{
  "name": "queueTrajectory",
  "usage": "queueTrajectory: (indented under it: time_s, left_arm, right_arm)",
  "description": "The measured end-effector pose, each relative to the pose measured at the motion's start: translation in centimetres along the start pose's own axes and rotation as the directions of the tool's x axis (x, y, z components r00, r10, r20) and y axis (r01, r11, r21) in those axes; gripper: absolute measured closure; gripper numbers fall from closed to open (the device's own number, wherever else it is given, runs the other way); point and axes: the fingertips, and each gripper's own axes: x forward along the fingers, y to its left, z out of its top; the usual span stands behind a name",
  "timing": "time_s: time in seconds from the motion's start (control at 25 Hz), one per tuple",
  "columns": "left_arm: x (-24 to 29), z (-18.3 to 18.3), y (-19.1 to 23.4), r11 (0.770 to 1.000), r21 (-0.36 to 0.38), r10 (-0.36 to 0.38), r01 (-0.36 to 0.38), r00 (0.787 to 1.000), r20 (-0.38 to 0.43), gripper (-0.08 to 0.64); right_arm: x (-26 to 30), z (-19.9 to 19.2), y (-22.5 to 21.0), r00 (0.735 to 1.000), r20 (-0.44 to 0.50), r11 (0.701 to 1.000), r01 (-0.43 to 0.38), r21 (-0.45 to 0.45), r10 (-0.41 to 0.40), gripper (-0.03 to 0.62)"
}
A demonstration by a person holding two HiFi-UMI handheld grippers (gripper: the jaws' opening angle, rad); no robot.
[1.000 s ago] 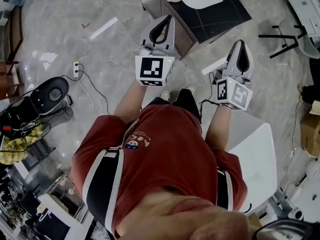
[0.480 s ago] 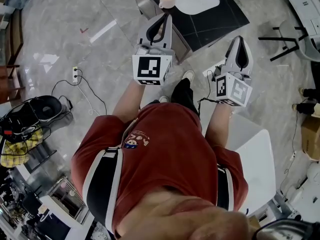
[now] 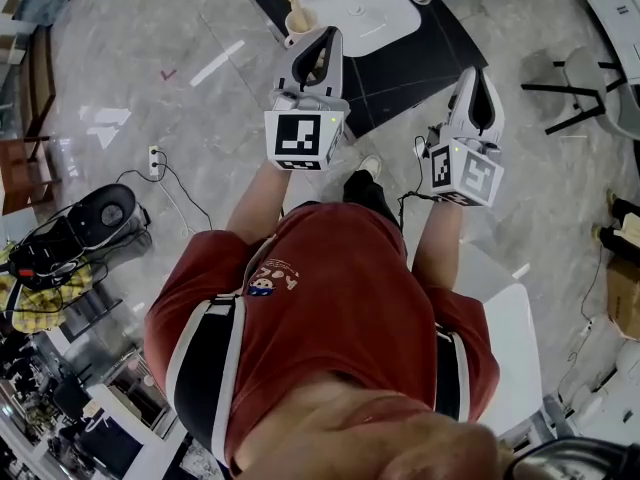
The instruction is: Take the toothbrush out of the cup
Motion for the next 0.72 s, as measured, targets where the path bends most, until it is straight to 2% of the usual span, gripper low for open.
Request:
queueTrajectory:
  time_s: [0.36, 0.72]
  left_arm:
    - [7.2, -1.1, -2.5, 0.999, 0.019, 0.036, -0.036, 0.999, -0.029, 0.555]
    - [10.4, -3.0, -0.9, 0.999, 0.015, 0.046, -0.045, 0.997, -0.059, 0.555]
  right_arm:
    - [6.7, -2.0, -5.5, 0.999, -0.016, 0.998, -0.045, 0.037, 0.046, 0.581]
    - [10.5, -5.4, -5.4, 0.996, -0.066, 0.997, -0.058, 0.052, 0.061, 0.581]
